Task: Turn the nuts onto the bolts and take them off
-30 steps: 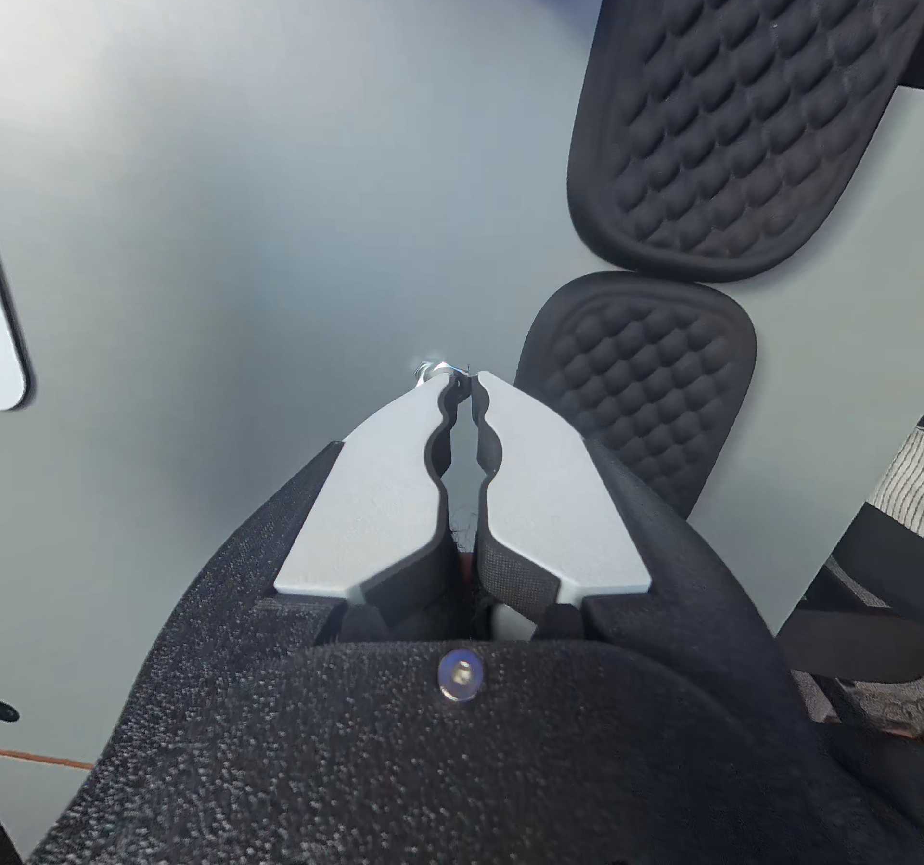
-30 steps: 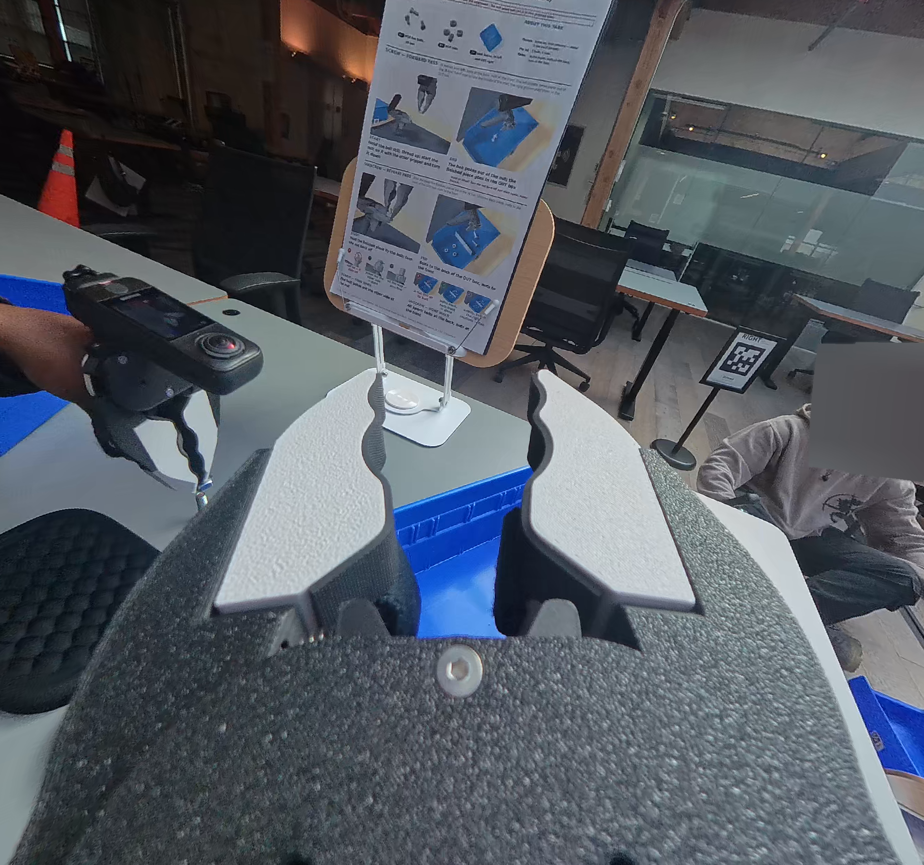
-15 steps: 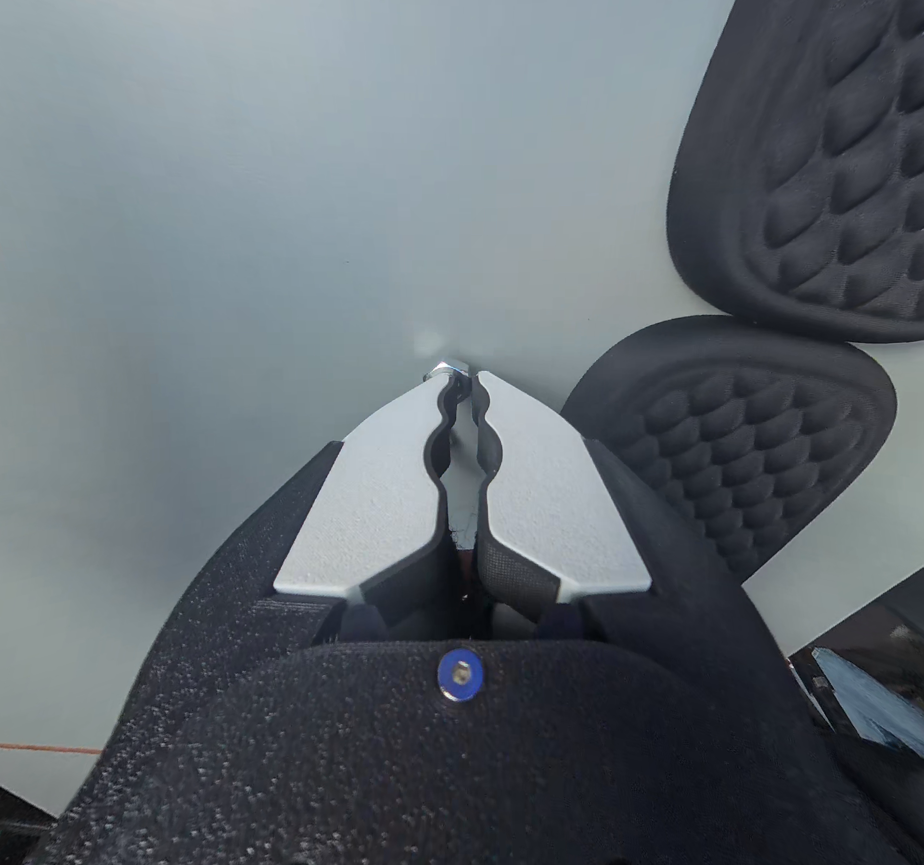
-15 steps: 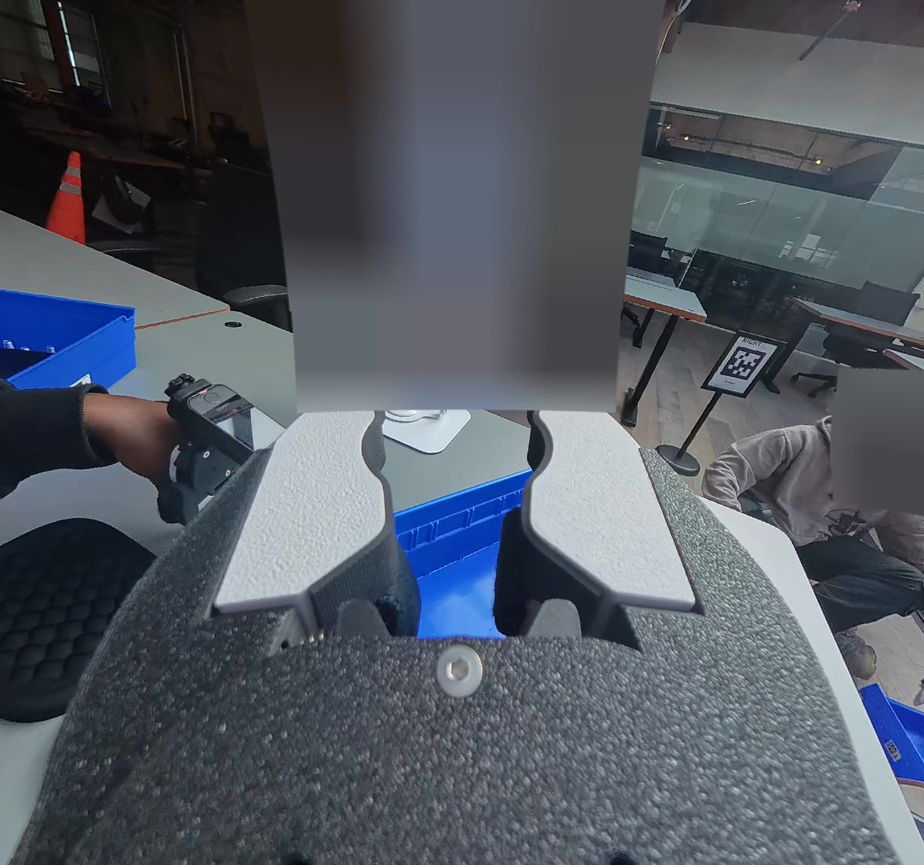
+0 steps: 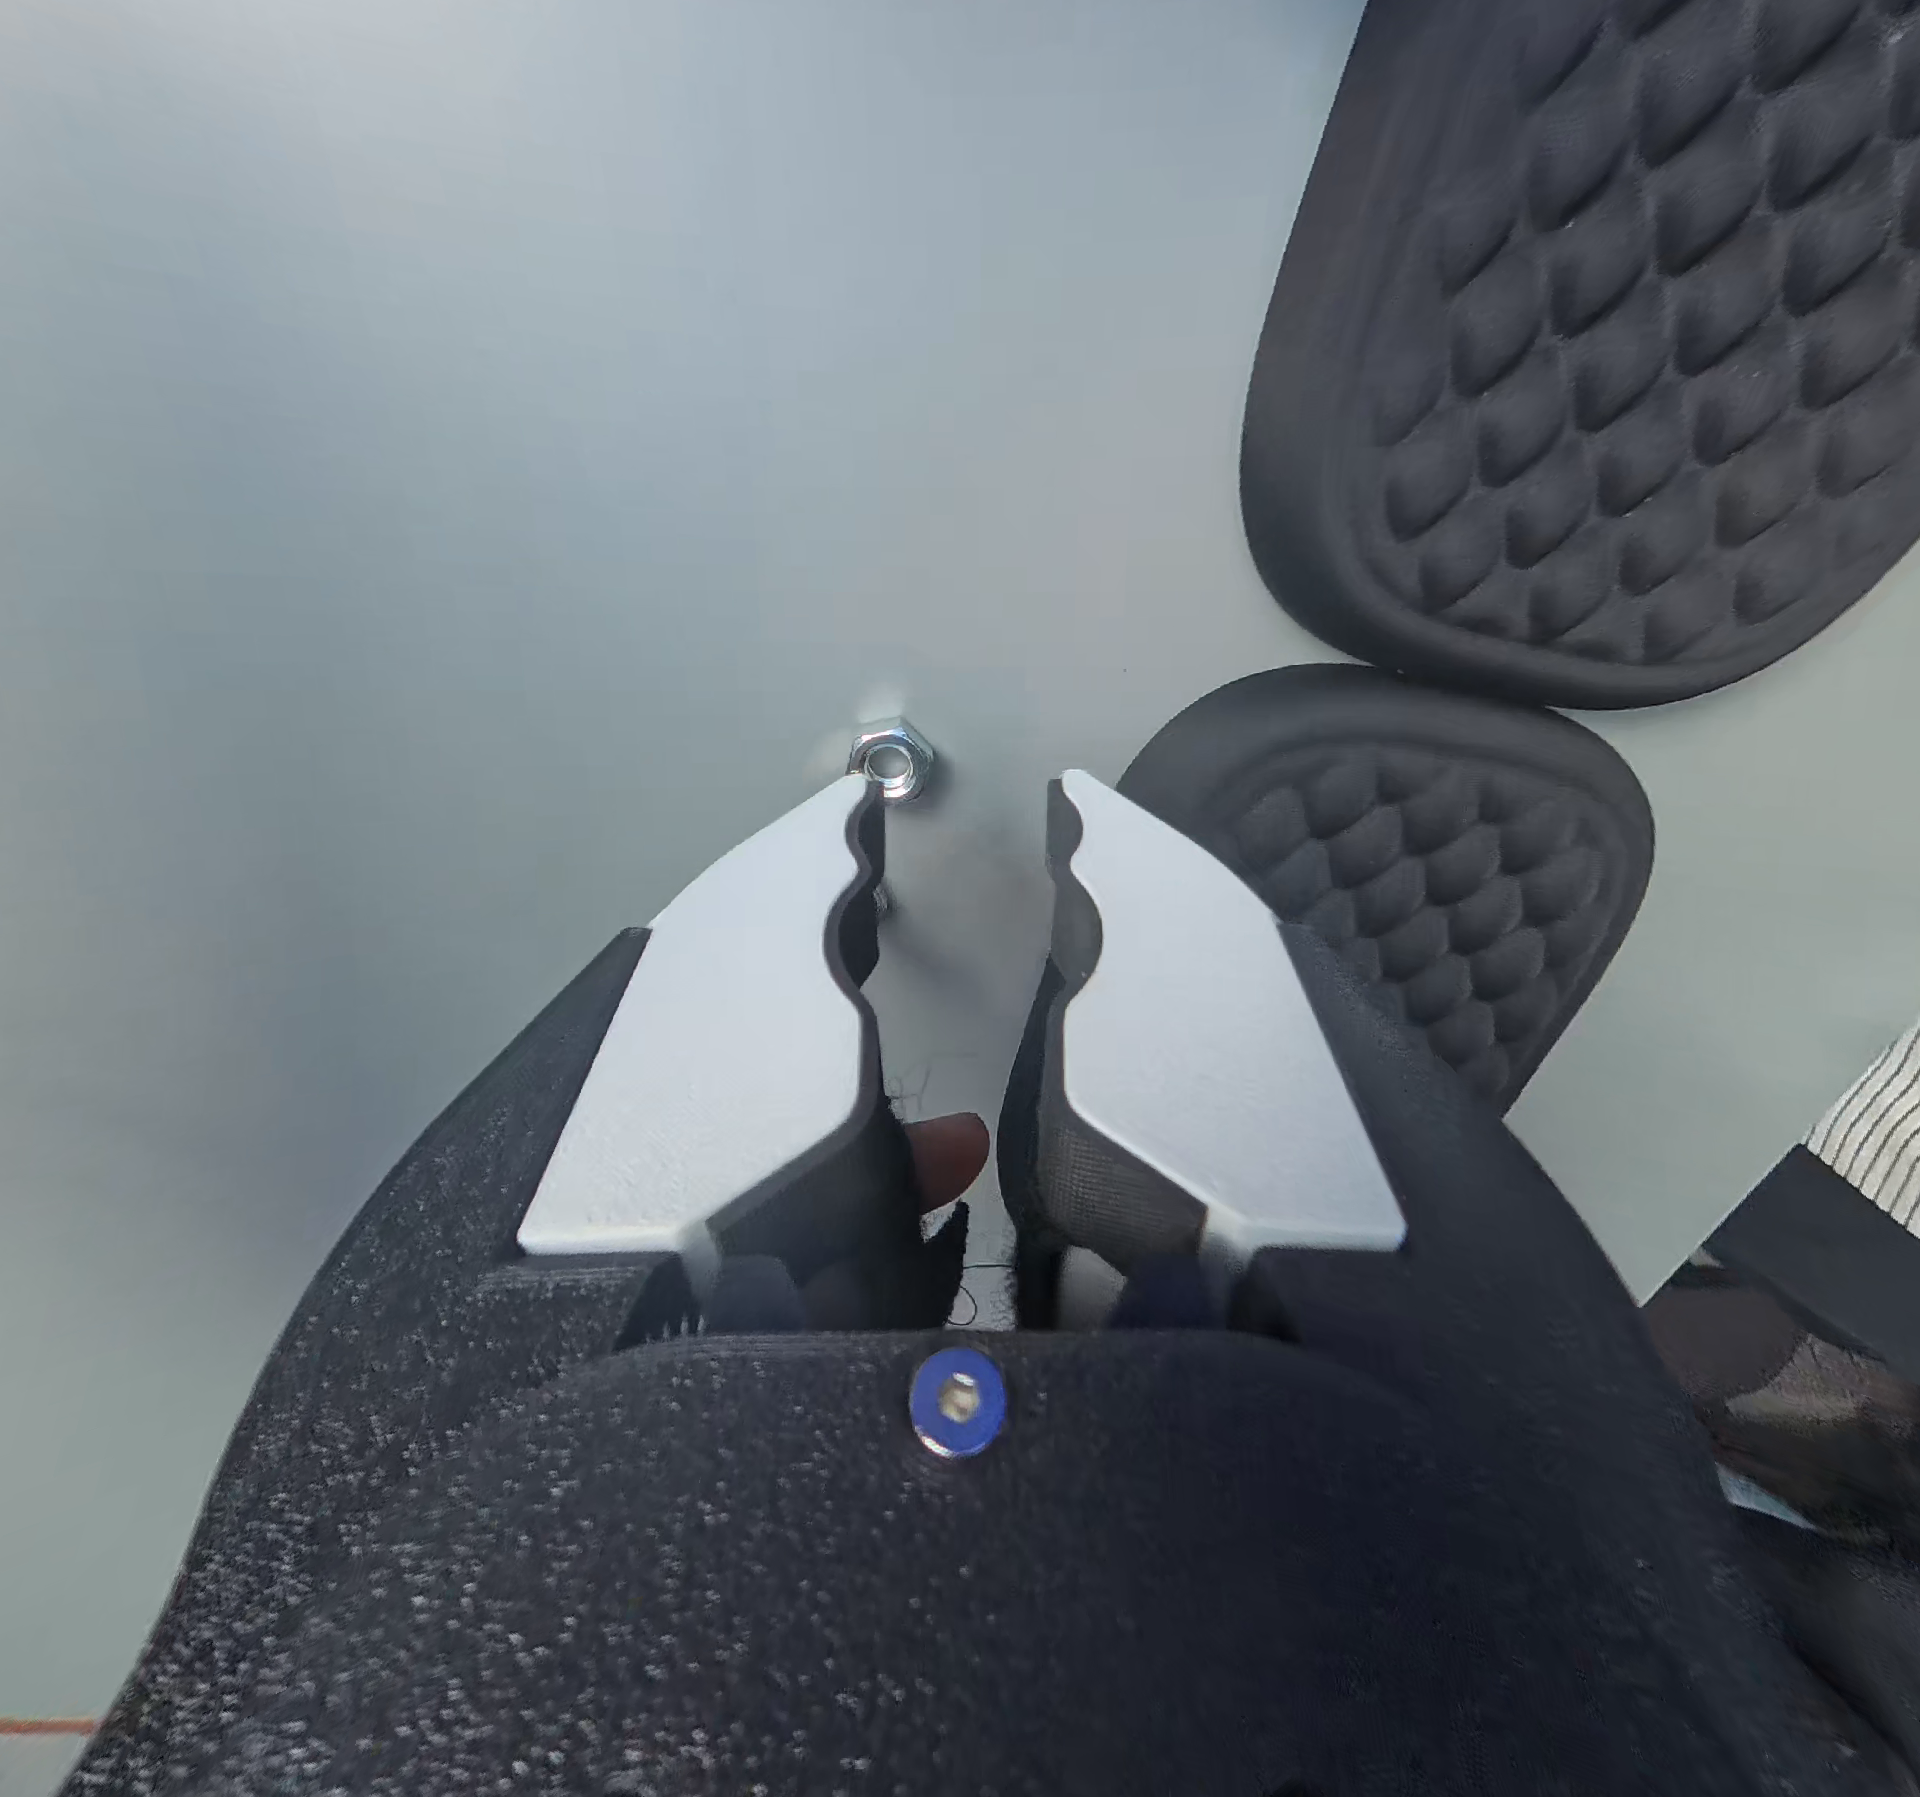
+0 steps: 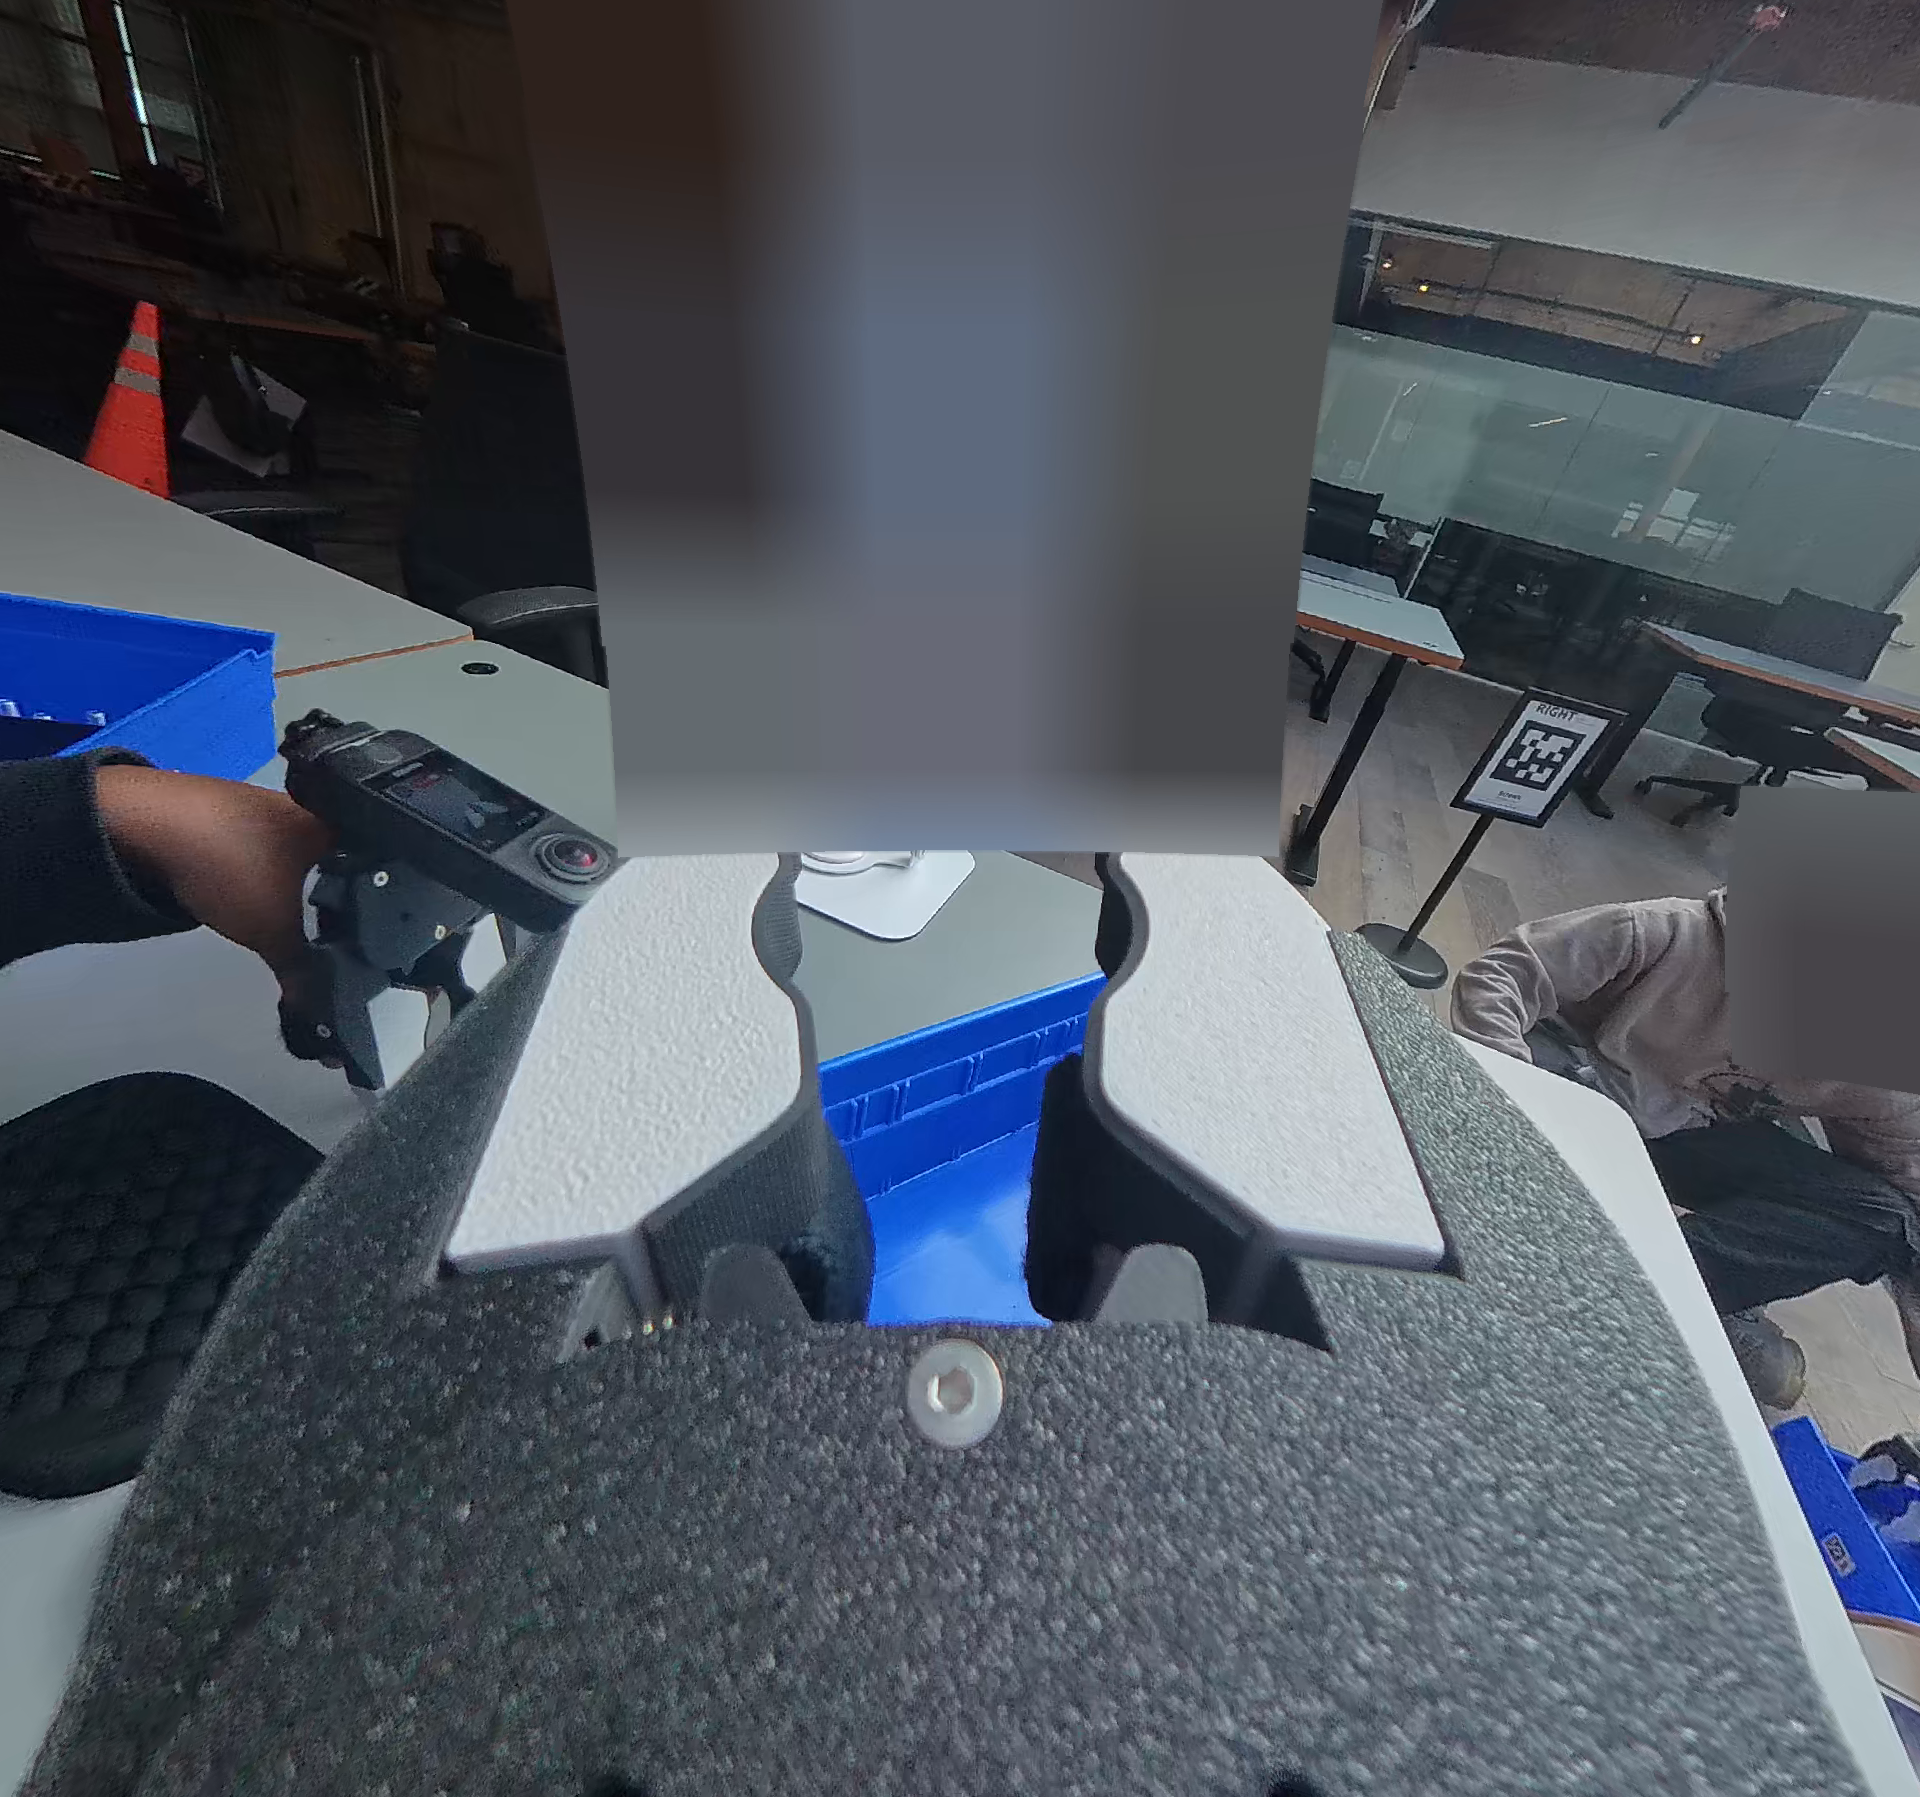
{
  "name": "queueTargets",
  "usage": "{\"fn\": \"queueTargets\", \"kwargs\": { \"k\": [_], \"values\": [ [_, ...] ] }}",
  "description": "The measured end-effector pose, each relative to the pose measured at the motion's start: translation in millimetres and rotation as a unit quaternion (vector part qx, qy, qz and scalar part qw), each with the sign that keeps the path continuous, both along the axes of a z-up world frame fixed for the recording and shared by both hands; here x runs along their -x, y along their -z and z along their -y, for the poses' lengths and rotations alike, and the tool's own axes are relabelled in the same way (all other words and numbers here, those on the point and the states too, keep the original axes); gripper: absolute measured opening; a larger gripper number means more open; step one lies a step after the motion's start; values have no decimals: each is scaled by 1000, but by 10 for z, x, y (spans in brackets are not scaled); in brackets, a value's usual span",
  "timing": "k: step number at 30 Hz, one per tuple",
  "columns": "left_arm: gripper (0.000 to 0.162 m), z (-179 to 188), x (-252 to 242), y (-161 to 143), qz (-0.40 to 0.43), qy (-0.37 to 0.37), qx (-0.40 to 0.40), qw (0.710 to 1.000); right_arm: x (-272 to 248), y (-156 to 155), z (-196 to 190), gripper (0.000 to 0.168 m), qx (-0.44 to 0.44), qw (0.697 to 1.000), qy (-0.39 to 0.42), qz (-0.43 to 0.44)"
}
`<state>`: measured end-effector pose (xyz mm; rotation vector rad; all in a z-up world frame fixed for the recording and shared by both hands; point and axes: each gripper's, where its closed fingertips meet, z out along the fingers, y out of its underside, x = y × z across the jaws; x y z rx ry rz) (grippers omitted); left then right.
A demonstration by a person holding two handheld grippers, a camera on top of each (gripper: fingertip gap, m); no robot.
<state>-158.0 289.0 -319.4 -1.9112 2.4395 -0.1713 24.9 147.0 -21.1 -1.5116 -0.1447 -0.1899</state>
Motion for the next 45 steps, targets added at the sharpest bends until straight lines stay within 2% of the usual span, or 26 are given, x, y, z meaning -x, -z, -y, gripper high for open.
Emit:
{"fn": "queueTargets", "kwargs": {
  "k": [7,14,19,25,30,33,36,41,45],
  "values": [
    [67,53,-157,-649,179,-48,50,981,32,37,-68,55,15,1000,-2,3],
    [90,-82,-47,-1327,352,-102,68,928,149,76,-185,55,38,999,-7,25],
    [107,-183,163,-1626,430,-122,67,892,238,146,-317,56,66,997,-8,42],
    [109,-230,429,-1973,517,-118,71,845,496,273,-581,57,111,991,-55,47],
    [101,-246,584,-2239,569,-105,82,812,904,419,-893,56,137,977,-153,49],
    [96,-236,667,-2276,576,-97,87,807,1235,588,-1119,56,156,958,-238,45],
    [95,-252,762,-2268,576,-89,89,808,1607,919,-1345,55,194,922,-328,58],
    [82,-371,933,-2395,615,-108,114,773,2036,1845,-1645,53,327,847,-406,107],
    [79,-424,1018,-2366,616,-111,122,770,2209,2498,-1653,47,430,778,-427,165]
  ]
}}
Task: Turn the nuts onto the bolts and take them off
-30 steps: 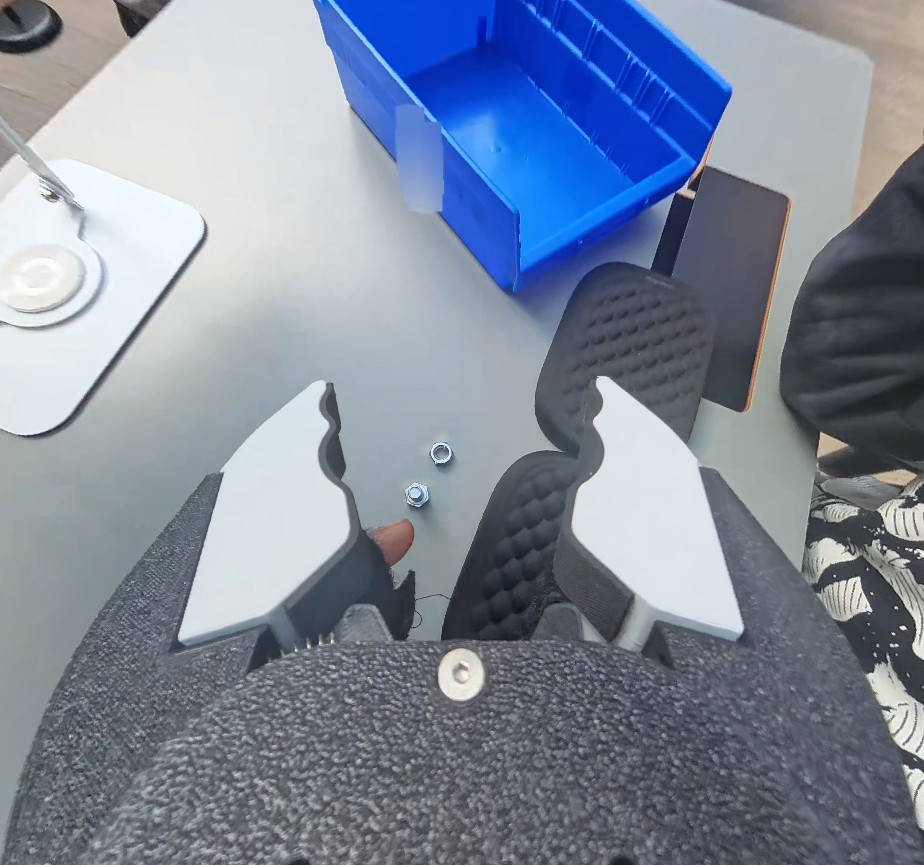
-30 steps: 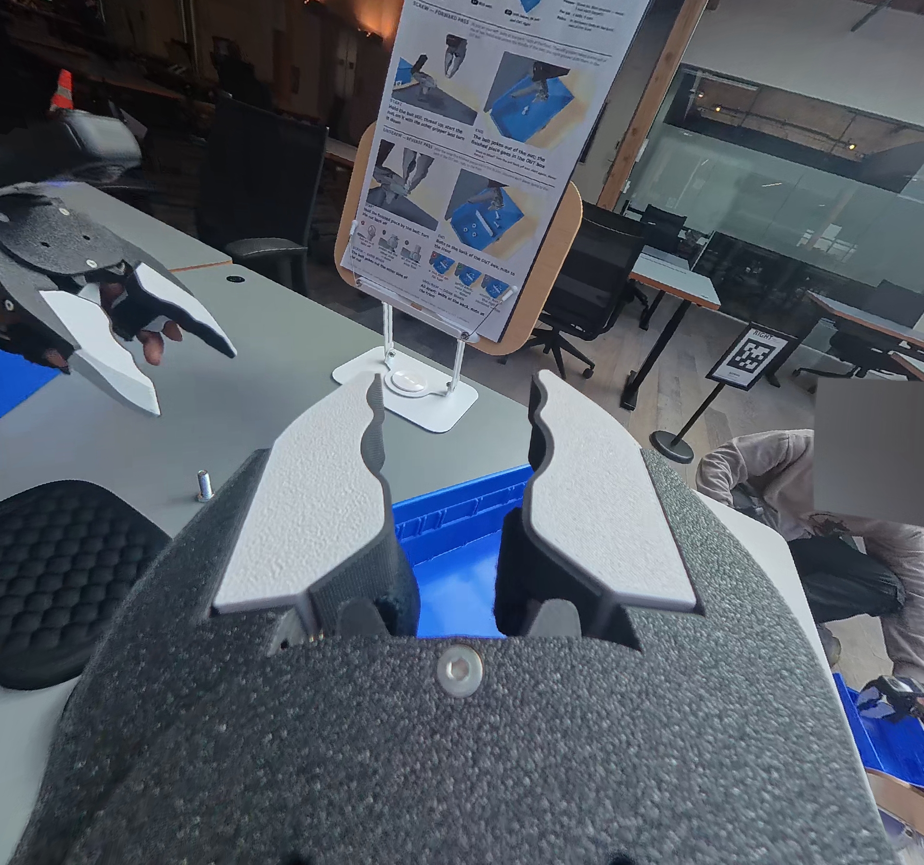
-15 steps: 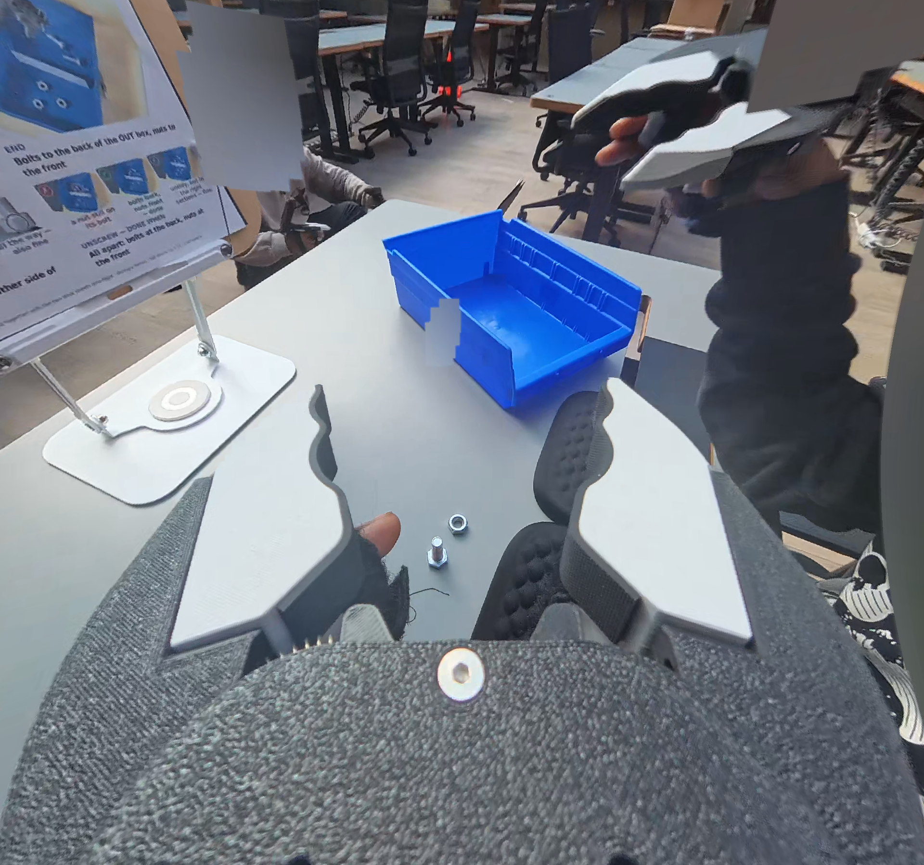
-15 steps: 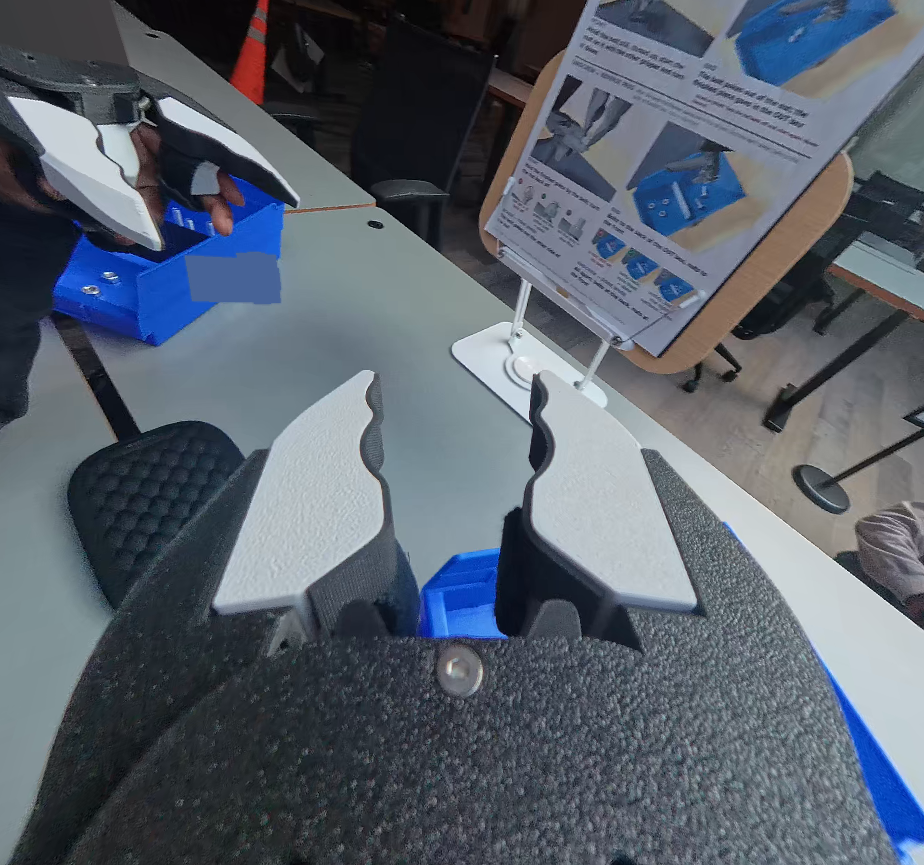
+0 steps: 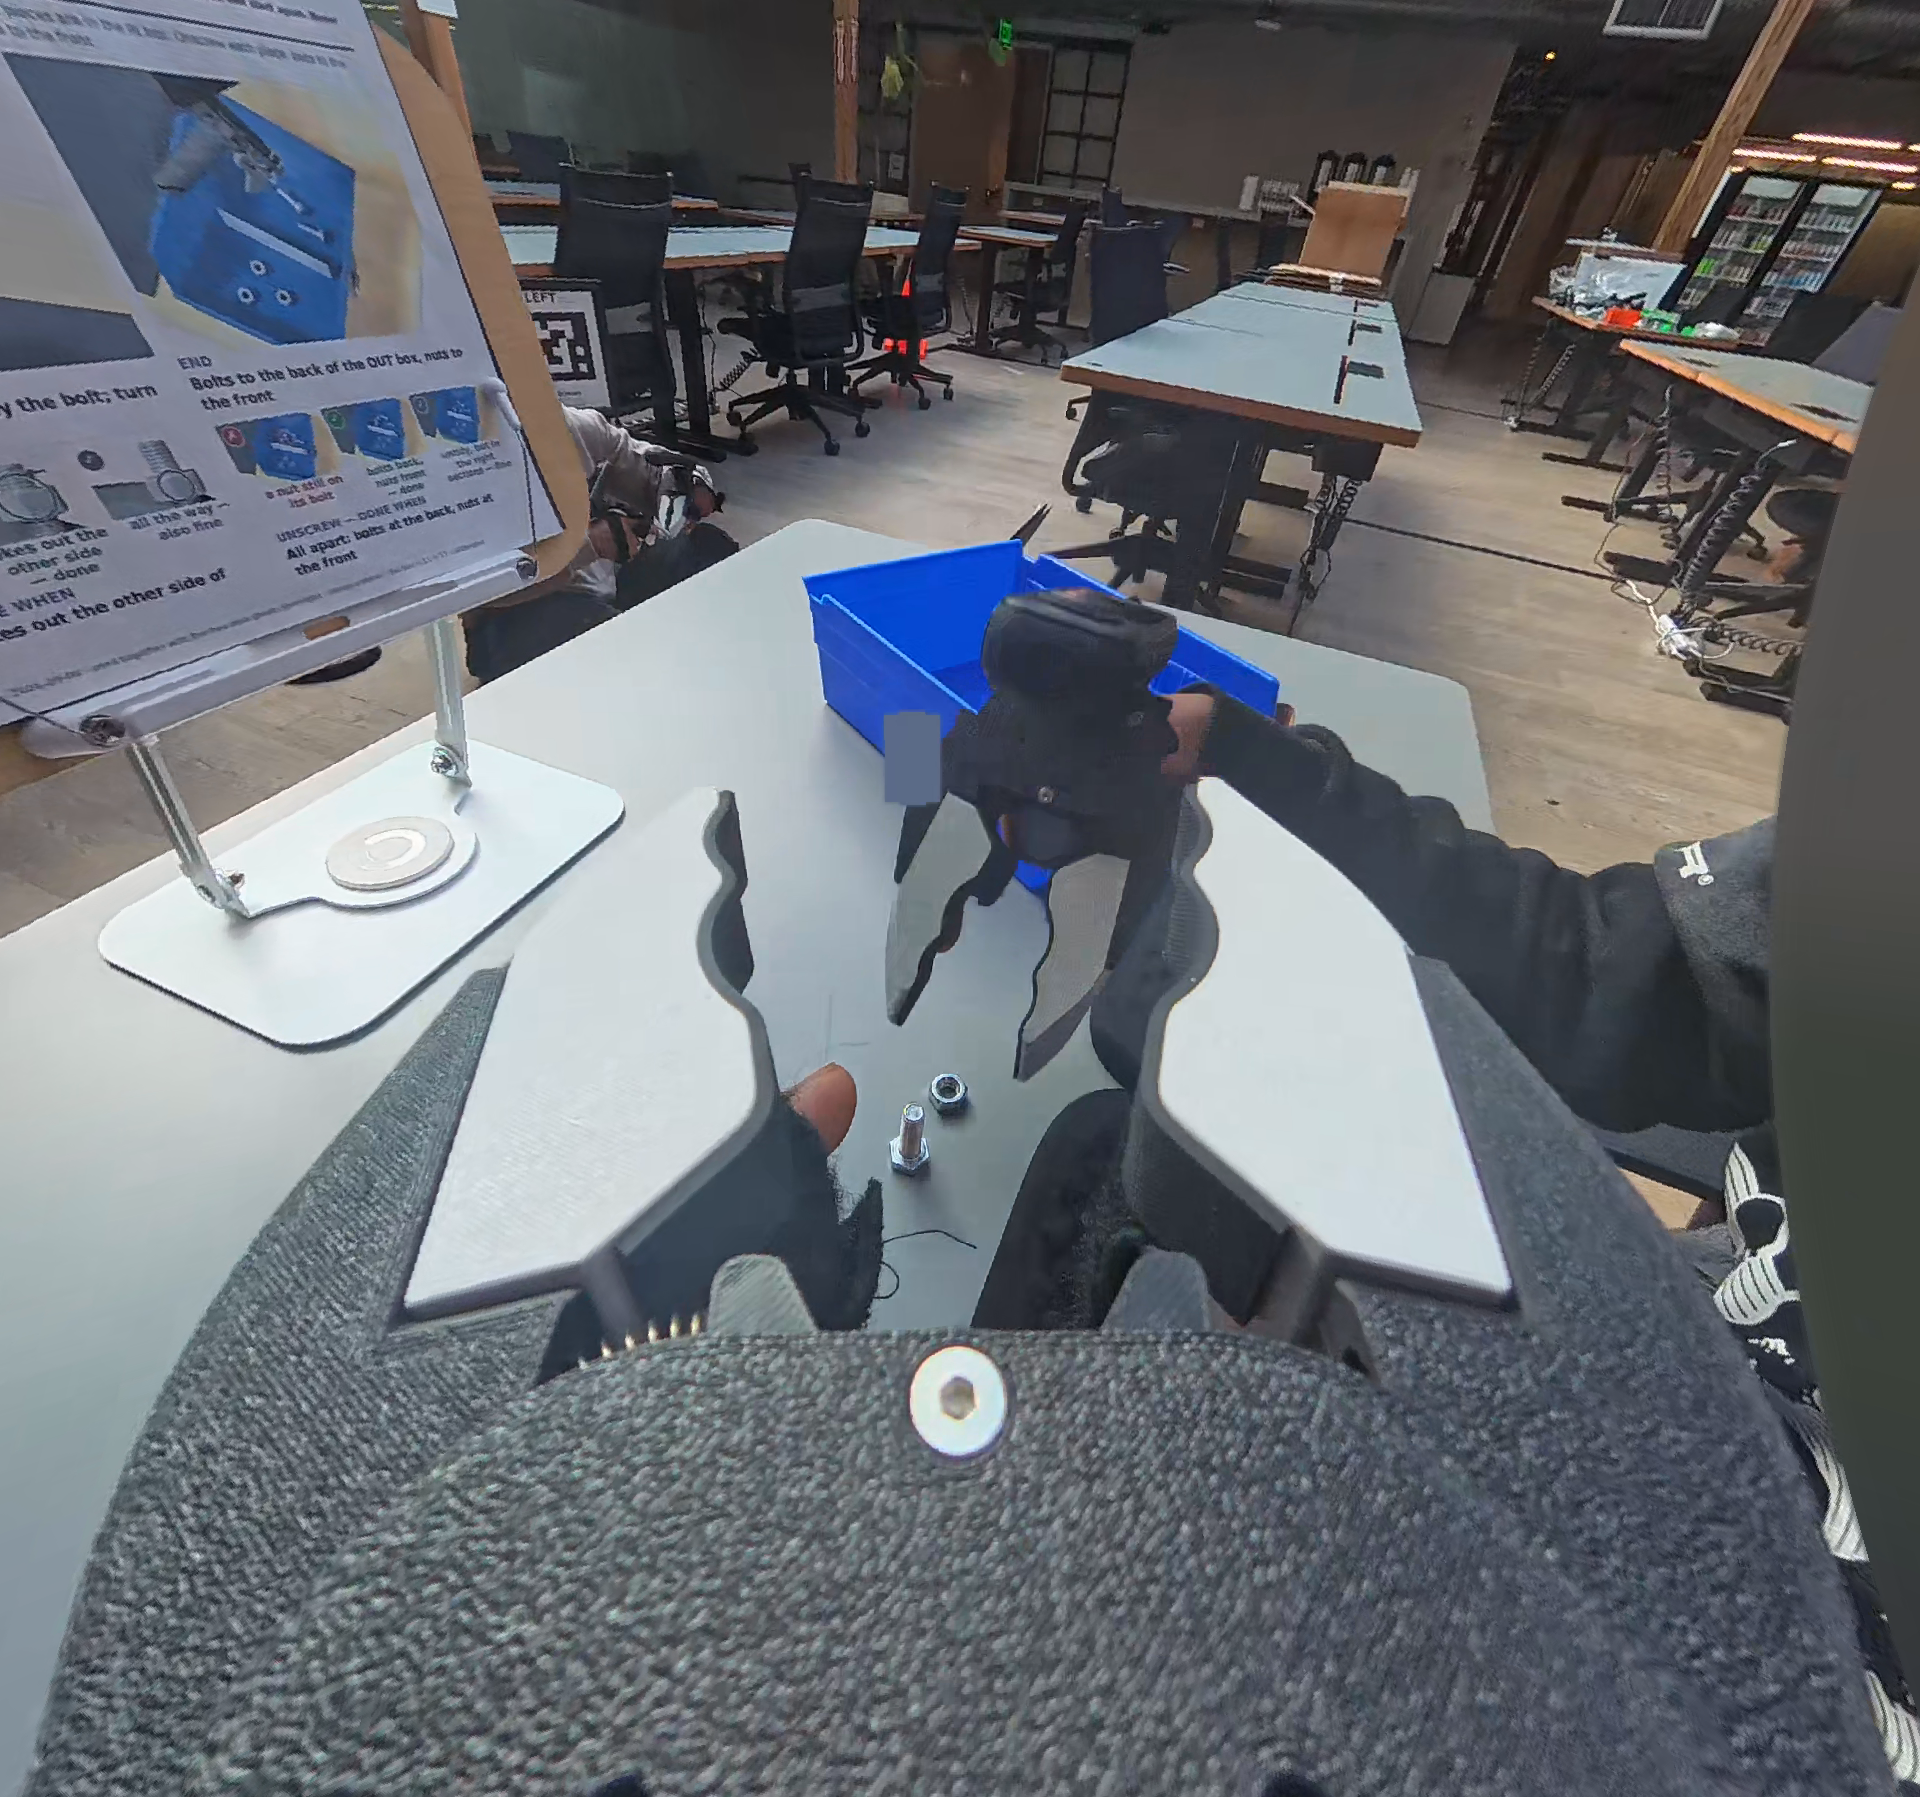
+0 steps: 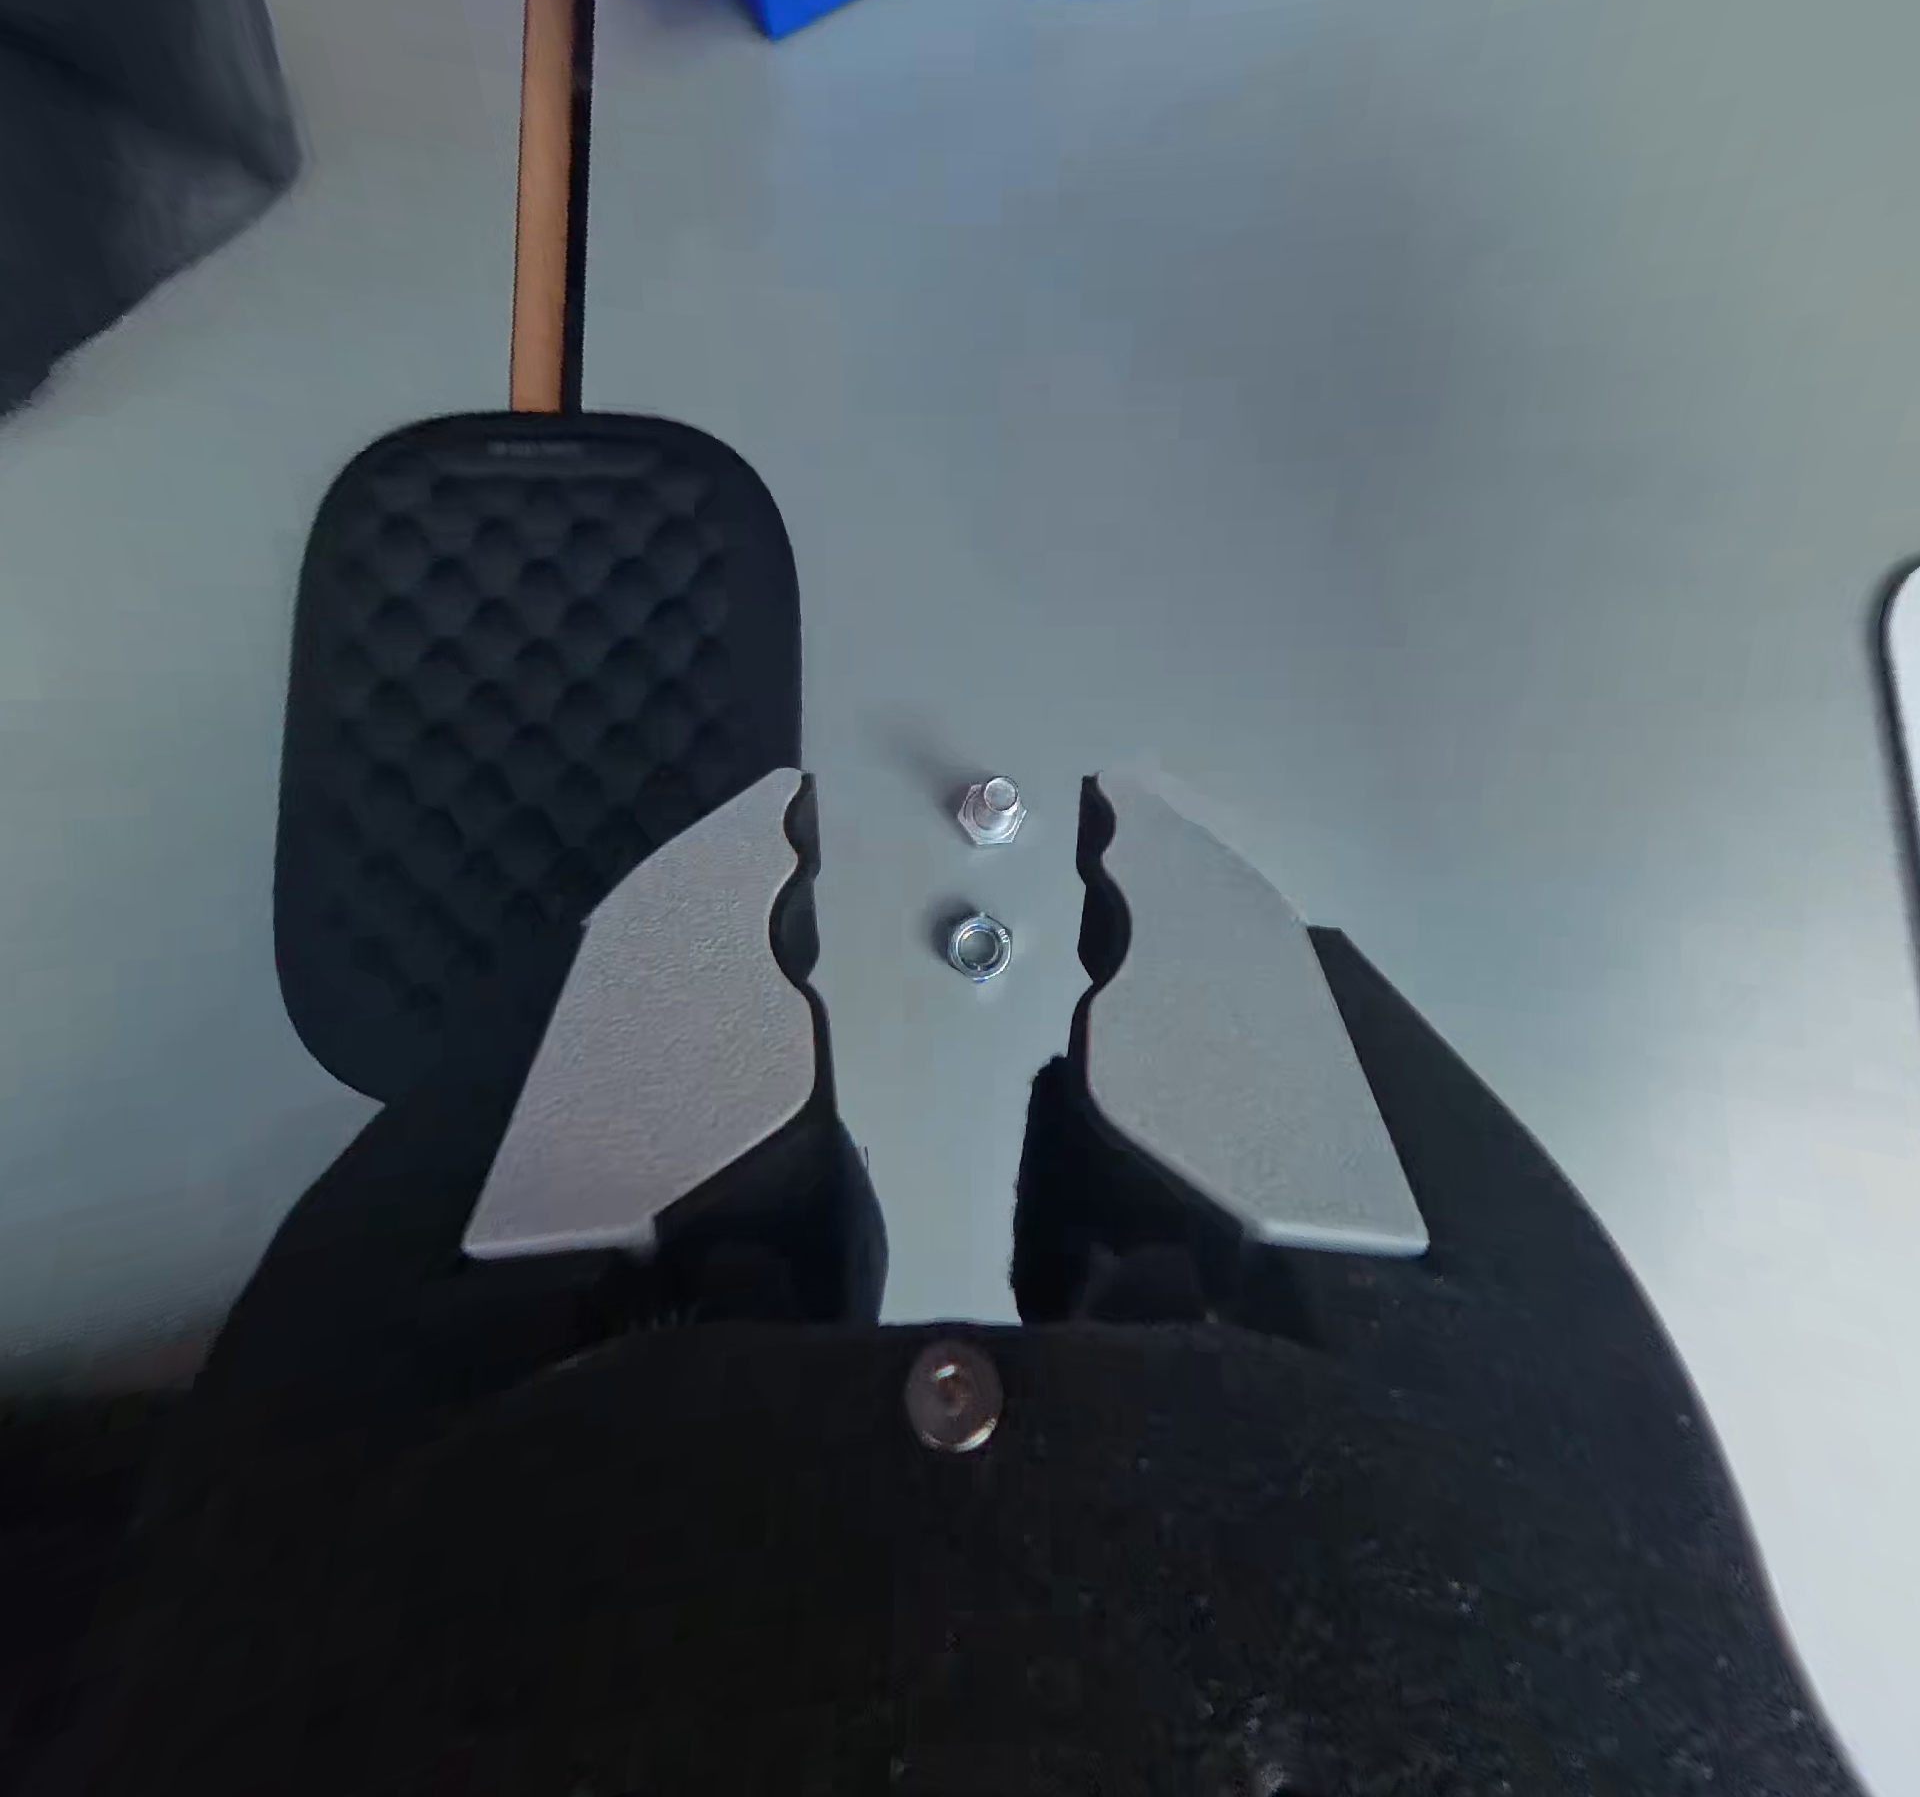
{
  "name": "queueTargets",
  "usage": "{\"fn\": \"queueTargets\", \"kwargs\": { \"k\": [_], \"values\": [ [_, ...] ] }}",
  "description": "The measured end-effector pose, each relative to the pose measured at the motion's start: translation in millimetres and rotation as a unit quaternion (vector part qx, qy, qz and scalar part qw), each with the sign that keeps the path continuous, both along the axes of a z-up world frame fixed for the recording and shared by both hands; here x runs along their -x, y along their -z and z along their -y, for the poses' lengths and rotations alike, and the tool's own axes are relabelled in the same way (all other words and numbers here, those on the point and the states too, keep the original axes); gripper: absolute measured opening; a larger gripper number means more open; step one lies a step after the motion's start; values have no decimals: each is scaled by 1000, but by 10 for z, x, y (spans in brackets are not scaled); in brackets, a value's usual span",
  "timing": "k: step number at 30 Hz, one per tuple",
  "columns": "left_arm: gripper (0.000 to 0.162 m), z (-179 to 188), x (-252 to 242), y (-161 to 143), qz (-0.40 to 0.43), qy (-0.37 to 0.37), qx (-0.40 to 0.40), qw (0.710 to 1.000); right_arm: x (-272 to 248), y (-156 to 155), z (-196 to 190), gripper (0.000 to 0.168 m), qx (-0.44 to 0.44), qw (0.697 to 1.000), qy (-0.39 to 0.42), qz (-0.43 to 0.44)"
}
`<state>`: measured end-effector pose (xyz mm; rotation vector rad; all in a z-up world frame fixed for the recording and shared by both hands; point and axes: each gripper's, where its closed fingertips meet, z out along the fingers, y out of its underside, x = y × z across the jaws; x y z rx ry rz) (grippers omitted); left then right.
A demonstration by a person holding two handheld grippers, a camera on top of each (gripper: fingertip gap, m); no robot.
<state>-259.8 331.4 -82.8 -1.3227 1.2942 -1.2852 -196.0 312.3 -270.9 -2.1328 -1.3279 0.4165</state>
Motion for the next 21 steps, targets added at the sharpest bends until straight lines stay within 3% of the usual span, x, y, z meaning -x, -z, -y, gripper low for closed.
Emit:
{"fn": "queueTargets", "kwargs": {
  "k": [4,11,15,18,21],
  "values": [
    [78,21,9,-27,12,12,2,1000,-1,326,-108,41,12,998,1,55],
    [79,57,-32,22,1,21,-6,1000,-15,504,-165,26,29,998,5,56],
    [79,63,-42,28,1,22,-7,1000,9,524,-191,9,25,999,-1,47],
    [76,96,-65,46,-2,31,-12,999,-44,377,-185,9,13,999,10,43],
    [75,170,-148,87,-9,53,-20,998,-58,-83,-129,9,-15,999,33,-12]
  ]
}}
